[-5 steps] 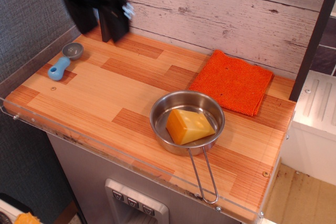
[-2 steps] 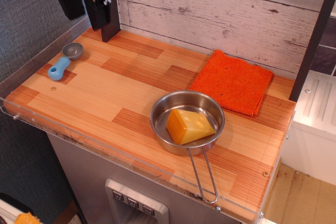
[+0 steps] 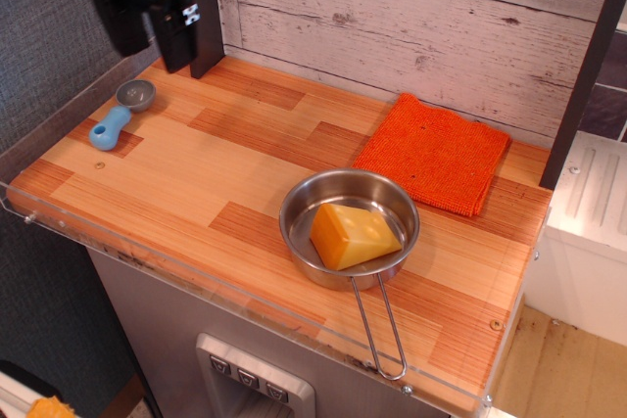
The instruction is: Place the cheese wedge inside the pot
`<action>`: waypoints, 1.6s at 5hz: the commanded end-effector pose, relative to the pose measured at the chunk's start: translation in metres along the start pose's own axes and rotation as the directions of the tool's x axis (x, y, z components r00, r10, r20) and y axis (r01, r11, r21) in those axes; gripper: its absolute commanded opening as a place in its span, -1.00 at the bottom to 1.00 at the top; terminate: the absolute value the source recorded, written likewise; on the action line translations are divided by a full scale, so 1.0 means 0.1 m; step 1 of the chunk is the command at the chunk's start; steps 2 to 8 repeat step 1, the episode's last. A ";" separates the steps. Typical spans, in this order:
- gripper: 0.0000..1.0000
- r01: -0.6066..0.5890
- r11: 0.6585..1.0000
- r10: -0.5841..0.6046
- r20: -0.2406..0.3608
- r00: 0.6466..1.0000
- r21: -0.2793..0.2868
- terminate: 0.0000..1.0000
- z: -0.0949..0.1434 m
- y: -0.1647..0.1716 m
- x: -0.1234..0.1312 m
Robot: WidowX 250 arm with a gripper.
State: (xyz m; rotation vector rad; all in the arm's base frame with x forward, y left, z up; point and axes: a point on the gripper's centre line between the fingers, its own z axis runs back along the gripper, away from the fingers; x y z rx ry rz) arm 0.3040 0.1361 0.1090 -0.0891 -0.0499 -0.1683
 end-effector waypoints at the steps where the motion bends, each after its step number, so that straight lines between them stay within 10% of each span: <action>1: 1.00 0.030 0.999 -0.031 -0.077 0.997 -0.012 1.00 0.16 0.21 0.01; 8: 1.00 0.030 0.999 -0.031 -0.077 0.997 -0.012 1.00 0.16 0.21 0.01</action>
